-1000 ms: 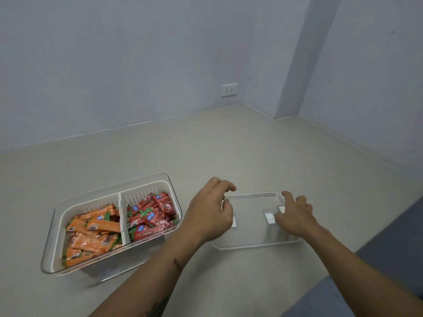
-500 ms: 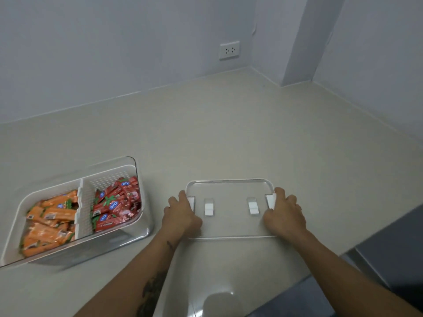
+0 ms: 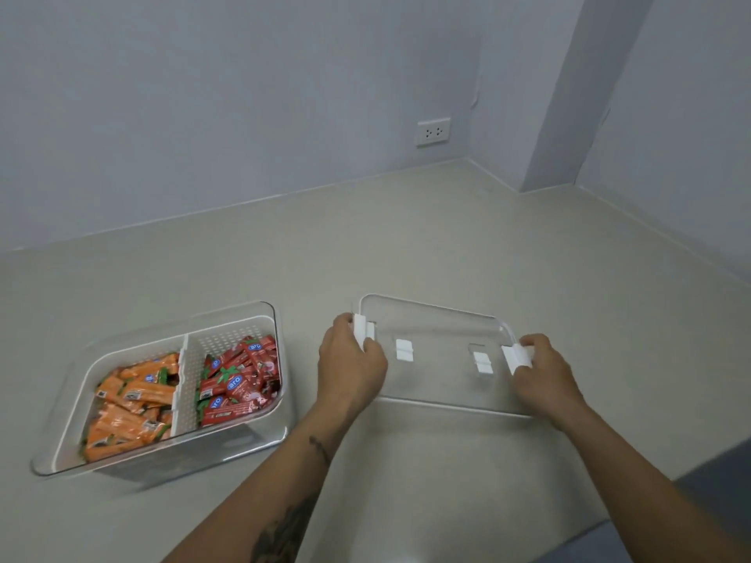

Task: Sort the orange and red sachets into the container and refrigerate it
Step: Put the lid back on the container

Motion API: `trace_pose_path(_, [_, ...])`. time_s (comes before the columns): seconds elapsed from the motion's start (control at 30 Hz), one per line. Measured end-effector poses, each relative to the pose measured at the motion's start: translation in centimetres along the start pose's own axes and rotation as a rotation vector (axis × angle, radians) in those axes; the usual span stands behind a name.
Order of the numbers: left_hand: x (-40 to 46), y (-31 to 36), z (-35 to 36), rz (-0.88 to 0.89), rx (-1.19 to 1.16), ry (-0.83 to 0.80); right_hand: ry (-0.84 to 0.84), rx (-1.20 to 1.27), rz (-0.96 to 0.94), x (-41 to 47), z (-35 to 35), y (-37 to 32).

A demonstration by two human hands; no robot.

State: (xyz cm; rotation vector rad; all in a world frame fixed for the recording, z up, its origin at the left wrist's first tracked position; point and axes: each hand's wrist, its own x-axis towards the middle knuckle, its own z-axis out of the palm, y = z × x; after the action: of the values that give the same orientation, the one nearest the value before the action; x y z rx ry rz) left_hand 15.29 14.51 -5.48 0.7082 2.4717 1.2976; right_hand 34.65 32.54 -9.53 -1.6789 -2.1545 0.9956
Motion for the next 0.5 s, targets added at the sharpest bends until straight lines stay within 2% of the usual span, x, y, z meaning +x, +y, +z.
trace_pose_path(0.17, [0.9, 2.2, -4.3, 0.092, -0.128, 0.160, 0.093, 0.262, -0.055, 0.2, -1.3, -4.7])
trace_pose_path(0.27, [1.4, 1.7, -7.7, 0.089, -0.133, 0.244, 0.034, 0.563, 0.011, 0.1, -1.3, -9.0])
trace_pose_path(0.33, [1.2, 0.6, -10.2, 0.084, -0.141, 0.283, -0.031, 0.600, -0.016, -0.7, -0.7, -11.8])
trace_pose_path(0.5, [0.5, -4.4, -17.0, 0.005, -0.106, 0.407, -0.153, 0.524, -0.217, -5.0, 2.6, -18.3])
